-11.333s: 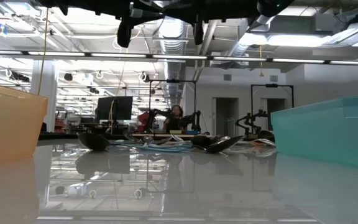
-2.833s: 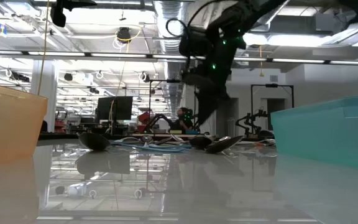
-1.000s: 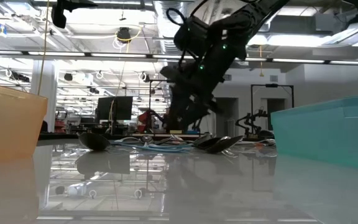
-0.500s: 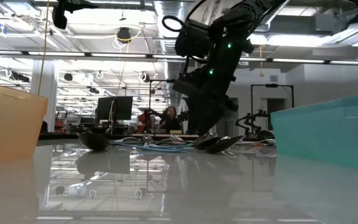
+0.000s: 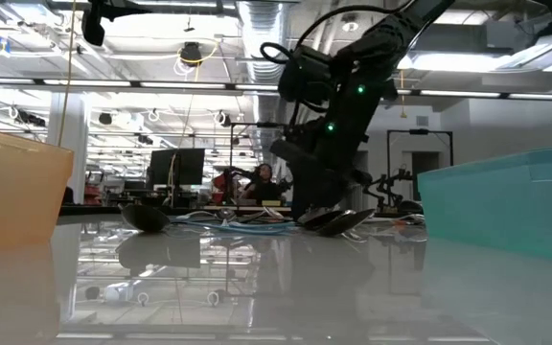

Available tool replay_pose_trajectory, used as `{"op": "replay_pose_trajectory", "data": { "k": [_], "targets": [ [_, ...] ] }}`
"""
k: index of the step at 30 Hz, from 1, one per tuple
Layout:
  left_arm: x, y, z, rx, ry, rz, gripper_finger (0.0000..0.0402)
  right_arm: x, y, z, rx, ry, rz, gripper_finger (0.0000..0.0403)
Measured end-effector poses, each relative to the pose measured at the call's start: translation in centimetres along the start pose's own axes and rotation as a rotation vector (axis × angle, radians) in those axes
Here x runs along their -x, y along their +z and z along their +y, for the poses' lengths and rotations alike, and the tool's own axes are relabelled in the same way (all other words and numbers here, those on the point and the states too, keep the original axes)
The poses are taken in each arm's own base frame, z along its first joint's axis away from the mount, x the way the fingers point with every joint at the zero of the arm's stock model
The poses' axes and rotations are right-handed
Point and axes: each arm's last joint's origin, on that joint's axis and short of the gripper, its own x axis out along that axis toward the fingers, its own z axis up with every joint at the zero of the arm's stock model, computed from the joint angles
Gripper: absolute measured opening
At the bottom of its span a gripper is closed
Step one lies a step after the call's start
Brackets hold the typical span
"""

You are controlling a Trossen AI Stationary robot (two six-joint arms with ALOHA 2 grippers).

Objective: Sort silverware by color (type)
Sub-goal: Put the black spoon into the pink bin

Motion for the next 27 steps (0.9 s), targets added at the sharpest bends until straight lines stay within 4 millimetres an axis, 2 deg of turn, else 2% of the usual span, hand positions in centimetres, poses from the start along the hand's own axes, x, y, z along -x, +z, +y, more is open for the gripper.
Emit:
{"op": "replay_pose_trajectory", "data": {
  "k": [2,7,11,16,22,27],
  "targets": [
    [0.0,0.0,0.0,0.0,-0.001,-0.002,0.009,-0.4,0.0,-0.1,0.001,-0.017,-0.004,0.0194],
    [0.0,0.0,0.0,0.001,0.013,-0.012,0.009,-0.5,0.6,-1.9,-0.072,-0.082,0.046,0.0194],
    [0.0,0.0,0.0,0.002,0.014,-0.013,0.009,0.3,1.7,-2.4,-0.049,-0.091,0.038,0.0194],
    [0.0,0.0,0.0,0.003,0.014,-0.011,0.009,2.1,3.7,-0.9,-0.012,-0.016,-0.054,0.0194],
    [0.0,0.0,0.0,0.003,0.014,-0.012,0.009,2.5,3.1,0.9,0.028,0.005,-0.07,0.0194],
    [0.0,0.0,0.0,0.002,0.014,-0.012,0.009,2.6,2.6,1.5,0.018,0.016,-0.061,0.0194]
  ]
}}
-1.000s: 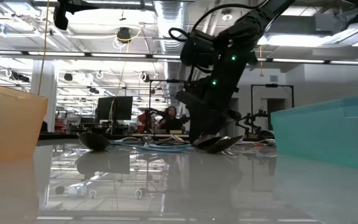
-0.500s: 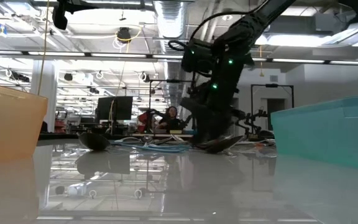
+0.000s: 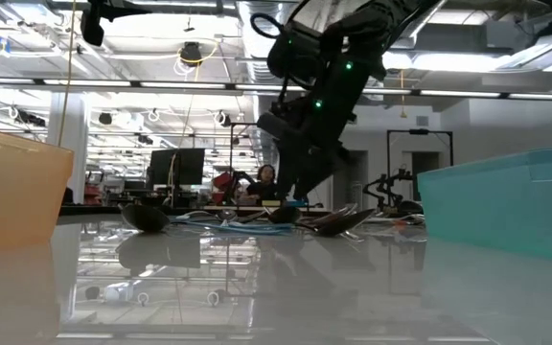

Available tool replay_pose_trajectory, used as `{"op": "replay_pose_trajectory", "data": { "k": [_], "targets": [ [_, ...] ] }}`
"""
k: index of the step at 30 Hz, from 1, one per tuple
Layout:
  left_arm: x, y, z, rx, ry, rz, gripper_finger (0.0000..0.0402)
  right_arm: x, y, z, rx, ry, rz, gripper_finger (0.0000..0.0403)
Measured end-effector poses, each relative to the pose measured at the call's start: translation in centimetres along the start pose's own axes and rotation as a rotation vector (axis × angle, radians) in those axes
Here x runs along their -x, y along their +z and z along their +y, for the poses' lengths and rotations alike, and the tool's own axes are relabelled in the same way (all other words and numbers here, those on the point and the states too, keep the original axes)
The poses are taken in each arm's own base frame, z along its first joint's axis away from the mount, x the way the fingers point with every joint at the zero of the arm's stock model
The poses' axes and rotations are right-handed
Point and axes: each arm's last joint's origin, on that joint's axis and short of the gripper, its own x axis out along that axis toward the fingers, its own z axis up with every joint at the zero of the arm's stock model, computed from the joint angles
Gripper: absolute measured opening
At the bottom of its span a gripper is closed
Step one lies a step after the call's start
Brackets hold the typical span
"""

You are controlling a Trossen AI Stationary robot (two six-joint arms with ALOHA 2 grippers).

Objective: Sort silverware by color (type)
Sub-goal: Put the black spoon into the pink bin

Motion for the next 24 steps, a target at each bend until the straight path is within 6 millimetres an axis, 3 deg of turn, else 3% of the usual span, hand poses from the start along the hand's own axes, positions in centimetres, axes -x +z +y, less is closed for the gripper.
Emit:
{"op": "replay_pose_trajectory", "data": {
  "k": [9,16,20,24],
  "targets": [
    [0.0,0.0,0.0,-0.001,0.004,-0.003,0.009,-3.4,-2.2,0.7,-0.031,-0.041,0.05,0.0194],
    [0.0,0.0,0.0,-0.001,0.004,-0.002,0.009,-4.5,-2.9,0.8,-0.087,-0.064,0.077,0.0185],
    [0.0,0.0,0.0,0.0,0.004,-0.002,0.009,-4.6,-3.1,0.3,-0.102,-0.088,0.123,0.0136],
    [0.0,0.0,0.0,0.0,0.004,-0.002,0.009,-4.6,-3.1,-0.1,-0.111,-0.049,0.188,0.0051]
  ]
}}
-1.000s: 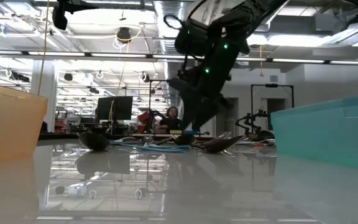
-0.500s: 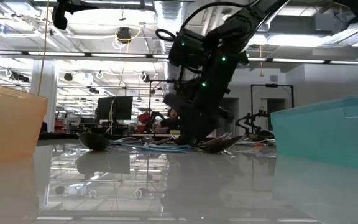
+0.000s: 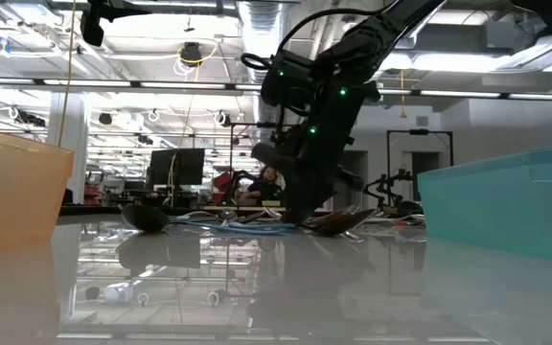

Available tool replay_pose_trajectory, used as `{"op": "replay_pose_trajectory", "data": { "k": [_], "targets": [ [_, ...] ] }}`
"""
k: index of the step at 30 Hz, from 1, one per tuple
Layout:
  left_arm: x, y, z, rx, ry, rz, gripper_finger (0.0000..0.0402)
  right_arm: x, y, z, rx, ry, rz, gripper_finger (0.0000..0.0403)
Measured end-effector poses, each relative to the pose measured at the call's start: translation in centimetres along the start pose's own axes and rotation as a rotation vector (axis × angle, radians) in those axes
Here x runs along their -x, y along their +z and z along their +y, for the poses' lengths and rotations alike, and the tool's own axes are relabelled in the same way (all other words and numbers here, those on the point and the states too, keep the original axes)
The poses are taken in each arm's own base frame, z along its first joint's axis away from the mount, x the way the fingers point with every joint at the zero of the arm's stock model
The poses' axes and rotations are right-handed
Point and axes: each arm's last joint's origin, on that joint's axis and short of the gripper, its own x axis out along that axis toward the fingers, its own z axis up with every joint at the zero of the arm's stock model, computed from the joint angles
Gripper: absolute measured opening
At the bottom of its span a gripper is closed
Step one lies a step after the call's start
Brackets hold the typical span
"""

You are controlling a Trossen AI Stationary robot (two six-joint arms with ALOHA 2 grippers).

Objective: Sort silverware by color (type)
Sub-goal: Put the black spoon into the pink bin

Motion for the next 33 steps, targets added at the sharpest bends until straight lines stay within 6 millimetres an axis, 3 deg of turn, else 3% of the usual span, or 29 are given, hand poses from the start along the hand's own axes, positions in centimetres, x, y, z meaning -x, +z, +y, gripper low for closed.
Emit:
{"op": "replay_pose_trajectory", "data": {
  "k": [3,11,15,18,23,26,33],
  "targets": [
    [0.0,0.0,0.0,0.0,-0.001,0.0,0.009,0.4,-0.1,0.0,0.012,0.025,0.027,0.001],
    [0.0,0.0,0.0,-0.002,-0.001,0.002,0.009,4.3,-0.5,-0.3,0.032,0.061,0.094,0.0008],
    [0.0,0.0,0.0,-0.004,-0.002,0.002,0.009,7.7,0.0,-0.2,0.028,0.102,0.038,0.0008],
    [0.0,0.0,0.0,-0.02,-0.002,0.002,0.009,9.0,0.1,-0.4,0.056,0.079,-0.001,0.0004],
    [0.0,0.0,0.0,-0.025,0.001,-0.001,0.009,9.5,0.4,-0.5,0.083,0.088,-0.035,0.0012],
    [0.0,0.0,0.0,-0.025,0.002,-0.001,0.009,8.7,0.5,-0.2,0.094,0.102,-0.037,0.0026],
    [0.0,0.0,0.0,-0.026,0.002,-0.001,0.009,4.3,-0.6,0.4,0.097,0.094,0.081,0.0135]
  ]
}}
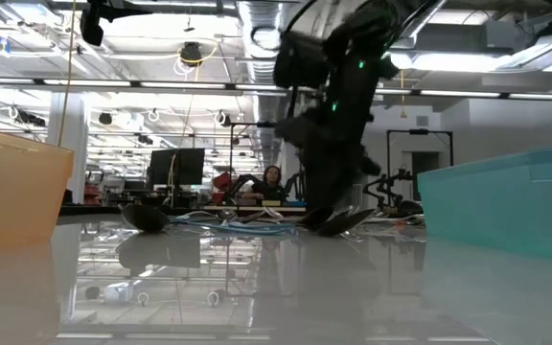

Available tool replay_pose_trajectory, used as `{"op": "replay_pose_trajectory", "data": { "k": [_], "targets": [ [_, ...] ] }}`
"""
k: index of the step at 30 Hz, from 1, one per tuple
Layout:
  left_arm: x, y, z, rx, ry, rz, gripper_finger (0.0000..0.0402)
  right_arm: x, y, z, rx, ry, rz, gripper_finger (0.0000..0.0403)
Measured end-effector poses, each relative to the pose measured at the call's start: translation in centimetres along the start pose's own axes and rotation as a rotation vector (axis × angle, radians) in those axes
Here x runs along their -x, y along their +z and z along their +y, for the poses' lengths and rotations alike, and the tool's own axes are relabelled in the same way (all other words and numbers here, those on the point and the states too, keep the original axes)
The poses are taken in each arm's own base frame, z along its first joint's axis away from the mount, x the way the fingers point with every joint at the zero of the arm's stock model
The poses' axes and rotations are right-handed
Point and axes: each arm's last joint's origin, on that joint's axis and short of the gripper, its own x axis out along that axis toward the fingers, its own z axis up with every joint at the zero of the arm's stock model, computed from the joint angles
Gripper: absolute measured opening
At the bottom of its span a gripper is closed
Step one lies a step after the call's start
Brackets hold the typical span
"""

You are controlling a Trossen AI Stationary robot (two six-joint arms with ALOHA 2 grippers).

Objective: Sort silverware by color (type)
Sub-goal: Put the black spoon into the pink bin

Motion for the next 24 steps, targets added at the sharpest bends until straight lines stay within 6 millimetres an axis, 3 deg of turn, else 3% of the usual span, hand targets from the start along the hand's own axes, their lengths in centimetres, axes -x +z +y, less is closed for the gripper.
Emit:
{"op": "replay_pose_trajectory", "data": {
  "k": [3,7,24],
  "targets": [
    [0.0,0.0,0.0,0.001,0.0,0.0,0.009,-1.7,-0.2,0.0,-0.004,-0.043,-0.008,0.018],
    [0.0,0.0,0.0,0.004,0.0,-0.001,0.009,-1.8,-0.1,0.1,-0.019,-0.05,-0.019,0.0209],
    [0.0,0.0,0.0,0.007,0.009,-0.01,0.009,-1.0,1.8,-0.4,-0.06,0.025,-0.094,0.0183]
  ]
}}
